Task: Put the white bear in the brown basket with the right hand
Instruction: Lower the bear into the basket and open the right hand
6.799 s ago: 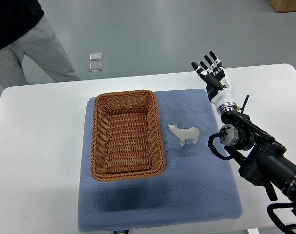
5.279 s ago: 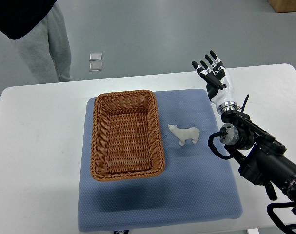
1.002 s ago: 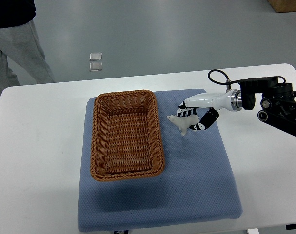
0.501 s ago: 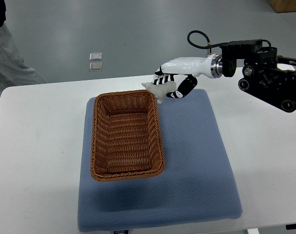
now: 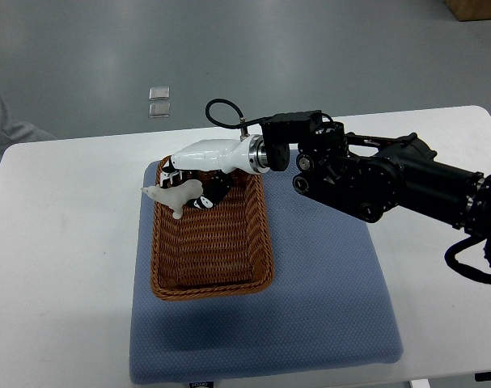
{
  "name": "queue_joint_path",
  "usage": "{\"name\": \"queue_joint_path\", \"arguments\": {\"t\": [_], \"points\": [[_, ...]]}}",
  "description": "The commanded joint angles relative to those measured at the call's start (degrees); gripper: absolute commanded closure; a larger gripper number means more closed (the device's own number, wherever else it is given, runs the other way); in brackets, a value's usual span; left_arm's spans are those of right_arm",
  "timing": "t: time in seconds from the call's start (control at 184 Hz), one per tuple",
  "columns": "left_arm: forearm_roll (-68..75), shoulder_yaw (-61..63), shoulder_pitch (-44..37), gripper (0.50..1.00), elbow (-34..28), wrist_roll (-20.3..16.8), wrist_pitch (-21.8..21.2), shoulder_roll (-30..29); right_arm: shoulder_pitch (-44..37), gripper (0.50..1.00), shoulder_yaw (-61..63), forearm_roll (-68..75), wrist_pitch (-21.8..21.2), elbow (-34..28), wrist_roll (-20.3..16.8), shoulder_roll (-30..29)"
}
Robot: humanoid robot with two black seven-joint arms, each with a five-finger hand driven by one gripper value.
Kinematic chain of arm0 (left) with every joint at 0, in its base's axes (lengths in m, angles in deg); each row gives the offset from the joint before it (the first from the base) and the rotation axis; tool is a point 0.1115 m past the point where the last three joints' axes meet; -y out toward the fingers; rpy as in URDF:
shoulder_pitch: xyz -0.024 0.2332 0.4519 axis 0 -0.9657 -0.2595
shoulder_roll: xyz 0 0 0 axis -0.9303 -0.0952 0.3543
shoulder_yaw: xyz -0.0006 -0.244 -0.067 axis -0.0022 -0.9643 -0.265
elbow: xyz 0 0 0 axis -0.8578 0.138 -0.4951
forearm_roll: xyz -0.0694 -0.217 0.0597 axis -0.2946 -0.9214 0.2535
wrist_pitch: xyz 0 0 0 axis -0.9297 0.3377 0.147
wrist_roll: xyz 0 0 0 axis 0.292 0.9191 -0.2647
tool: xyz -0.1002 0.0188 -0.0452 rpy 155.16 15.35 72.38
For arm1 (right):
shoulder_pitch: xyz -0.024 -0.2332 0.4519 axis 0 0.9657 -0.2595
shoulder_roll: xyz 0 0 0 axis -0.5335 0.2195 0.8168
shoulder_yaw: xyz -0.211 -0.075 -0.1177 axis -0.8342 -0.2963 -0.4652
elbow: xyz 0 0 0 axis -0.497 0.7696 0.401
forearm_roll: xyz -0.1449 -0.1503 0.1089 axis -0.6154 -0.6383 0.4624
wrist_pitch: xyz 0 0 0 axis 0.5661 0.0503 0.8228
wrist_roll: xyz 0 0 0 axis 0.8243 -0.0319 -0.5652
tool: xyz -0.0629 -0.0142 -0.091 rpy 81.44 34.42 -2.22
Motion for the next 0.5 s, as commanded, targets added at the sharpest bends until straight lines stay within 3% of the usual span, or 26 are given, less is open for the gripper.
{"name": "queue_joint_path", "arguments": {"t": [0.0,0.125,0.496], "points": [[0.0,0.0,0.0,0.500,0.0,0.0,0.0,0.0,1.7,1.000,0.1,-1.7,0.4,4.5,0.0,-0.5],[0.0,0.0,0.0,0.500,0.0,0.0,0.0,0.0,2.3,1.000,0.1,-2.3,1.6,8.4,0.0,-0.5],[0.0,0.0,0.0,0.500,0.0,0.0,0.0,0.0,4.1,1.000,0.1,-2.3,2.1,8.8,0.0,-0.5]]}}
